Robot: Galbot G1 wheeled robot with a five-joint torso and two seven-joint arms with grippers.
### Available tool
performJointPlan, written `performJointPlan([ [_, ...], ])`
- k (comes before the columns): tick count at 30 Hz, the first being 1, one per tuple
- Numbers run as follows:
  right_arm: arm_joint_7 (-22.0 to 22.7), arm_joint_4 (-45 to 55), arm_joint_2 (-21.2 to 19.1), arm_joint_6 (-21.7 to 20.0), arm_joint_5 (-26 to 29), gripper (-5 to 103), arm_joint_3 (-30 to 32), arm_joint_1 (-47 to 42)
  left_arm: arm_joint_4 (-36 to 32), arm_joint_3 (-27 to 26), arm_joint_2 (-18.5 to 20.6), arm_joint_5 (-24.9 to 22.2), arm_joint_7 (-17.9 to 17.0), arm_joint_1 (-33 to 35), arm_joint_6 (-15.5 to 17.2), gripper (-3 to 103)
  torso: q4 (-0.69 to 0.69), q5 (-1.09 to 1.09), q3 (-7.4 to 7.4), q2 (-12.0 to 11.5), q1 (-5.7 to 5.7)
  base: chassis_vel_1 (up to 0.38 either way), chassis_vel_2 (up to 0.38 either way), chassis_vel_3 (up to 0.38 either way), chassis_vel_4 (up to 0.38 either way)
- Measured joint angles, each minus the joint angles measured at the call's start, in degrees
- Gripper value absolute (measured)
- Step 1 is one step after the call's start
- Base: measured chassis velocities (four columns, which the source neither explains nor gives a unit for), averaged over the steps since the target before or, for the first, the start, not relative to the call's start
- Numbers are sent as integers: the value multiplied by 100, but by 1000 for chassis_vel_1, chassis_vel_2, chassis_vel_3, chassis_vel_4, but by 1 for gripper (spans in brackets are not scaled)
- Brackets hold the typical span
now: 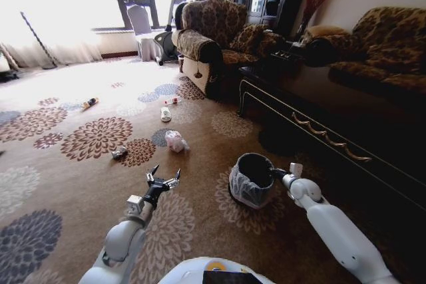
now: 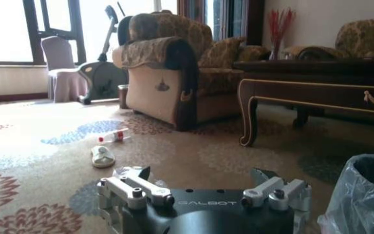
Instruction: Pick up the trash from the ground and place it into the trash bin.
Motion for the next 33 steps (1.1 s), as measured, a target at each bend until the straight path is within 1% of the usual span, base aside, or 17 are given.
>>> performJointPlan([
  [1,-83,197,-45,38,-115,2,113,-62,0,-17,-4,6,-2,13,0,100,1,2,1,0,0,0,0,0,0],
  [2,-133,400,-122,61,-207,2,229,-117,-1,-28,-9,10,-2,21,0,100,2,-3,-1,0,0,0,0,0,0],
  [3,-133,400,-122,61,-207,2,229,-117,-1,-28,-9,10,-2,21,0,100,2,-3,-1,0,0,0,0,0,0],
  [4,-150,535,-177,77,-257,2,300,-152,0,-37,-12,15,-2,26,0,100,-1,-12,-2,0,0,0,0,0,0],
  [5,-174,767,-260,110,-317,2,404,-197,5,-47,-19,39,-2,35,0,100,-3,-17,-4,0,0,0,0,0,0],
  [7,-215,1100,-368,122,-344,2,508,-239,14,-71,-44,90,14,56,-2,100,-2,-9,-5,0,0,0,0,0,0],
  [11,-229,1284,-464,109,-379,2,554,-216,5,-83,-90,162,79,104,9,100,0,-15,-5,0,0,0,0,0,0],
  [17,-382,1341,-498,99,-559,2,483,-211,-34,-89,-137,243,108,173,19,100,-2,-13,-6,9,0,0,0,0,0],
  [20,-525,1388,-460,99,-721,2,448,-218,-56,-141,-151,298,122,244,19,100,-1,-17,-8,24,0,17,15,20,15],
  [24,-532,1387,-426,99,-789,2,438,-244,-80,-166,-155,316,132,276,9,100,0,-15,-8,28,0,68,55,58,61],
  [30,-551,1437,-411,100,-824,2,552,-405,-80,-147,-150,328,104,284,-138,100,2,-17,-7,30,0,51,74,87,42],
  [33,-573,1455,-399,123,-826,2,665,-486,-84,-126,-133,336,104,284,-185,100,1,-18,-7,30,-1,6,52,50,-7],
])
